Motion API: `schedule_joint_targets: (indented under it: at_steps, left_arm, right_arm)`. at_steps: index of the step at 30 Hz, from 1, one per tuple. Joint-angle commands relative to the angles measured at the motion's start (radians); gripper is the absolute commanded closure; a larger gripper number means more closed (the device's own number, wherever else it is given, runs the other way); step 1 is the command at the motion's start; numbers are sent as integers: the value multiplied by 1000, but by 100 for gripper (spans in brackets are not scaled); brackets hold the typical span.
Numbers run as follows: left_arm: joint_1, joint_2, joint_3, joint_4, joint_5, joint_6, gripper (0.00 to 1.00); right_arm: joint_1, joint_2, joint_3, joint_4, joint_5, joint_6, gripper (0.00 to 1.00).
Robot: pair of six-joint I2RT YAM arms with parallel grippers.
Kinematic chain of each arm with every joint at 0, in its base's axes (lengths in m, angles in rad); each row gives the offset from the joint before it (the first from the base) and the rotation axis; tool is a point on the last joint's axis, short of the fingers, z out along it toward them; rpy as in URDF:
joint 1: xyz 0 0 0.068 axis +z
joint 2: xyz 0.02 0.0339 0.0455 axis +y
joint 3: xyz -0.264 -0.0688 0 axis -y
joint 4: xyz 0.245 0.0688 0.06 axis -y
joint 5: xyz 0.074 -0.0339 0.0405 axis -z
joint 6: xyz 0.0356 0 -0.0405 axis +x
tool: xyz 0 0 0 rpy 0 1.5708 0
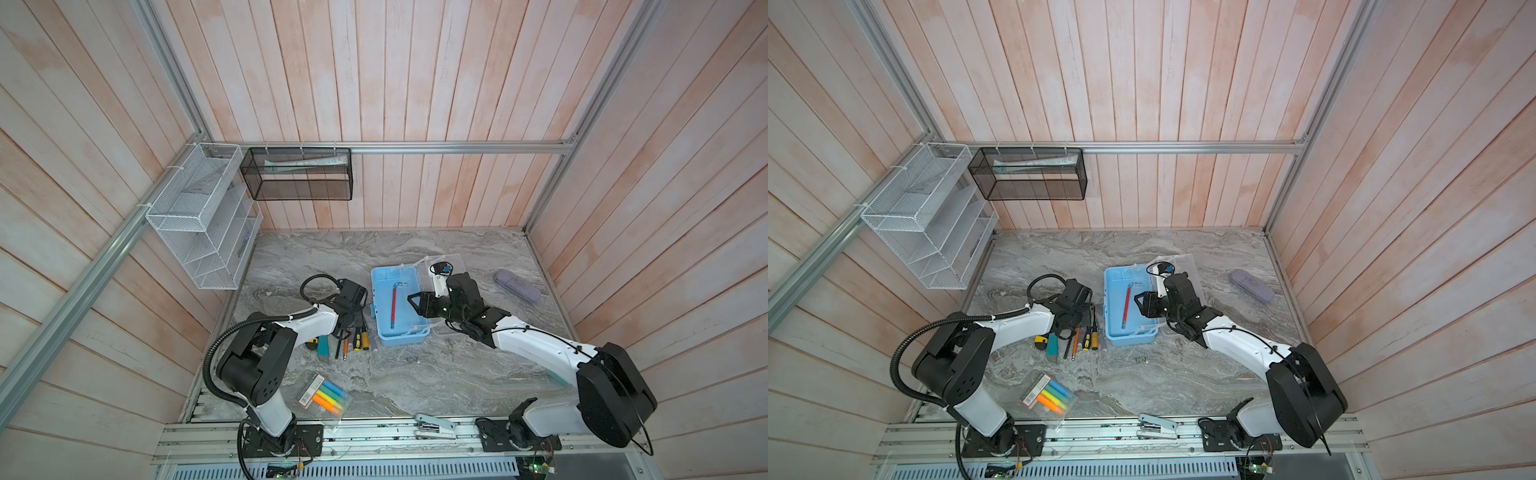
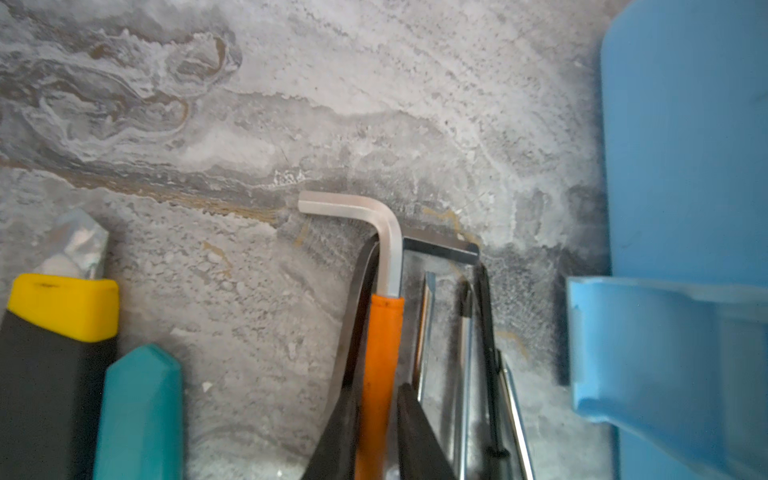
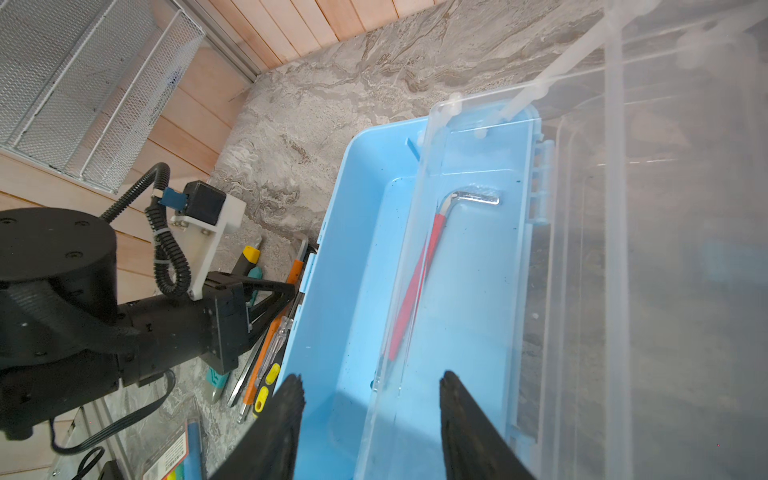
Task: Pack the tool kit
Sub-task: 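Lift the orange hex key with the left gripper and carry it over the box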
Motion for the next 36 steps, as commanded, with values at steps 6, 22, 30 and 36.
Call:
schedule_joint_targets:
  at_steps: [6, 22, 30, 36]
  left_arm:
    - [2, 25, -9, -4, -21, -18, 79]
    - [2, 7, 7, -23, -29, -15, 100]
    - [1, -154, 48, -78, 24, 19, 100]
    - [-17, -261, 104, -127, 51, 17, 100]
  right_arm:
    - [-18, 16, 1, 14, -32, 2, 48]
    - [-36, 19, -14, 42, -57, 8, 48]
    - [-61, 16, -12, 62, -109, 34, 49]
    - [-74, 6, -4, 72, -129, 50, 49]
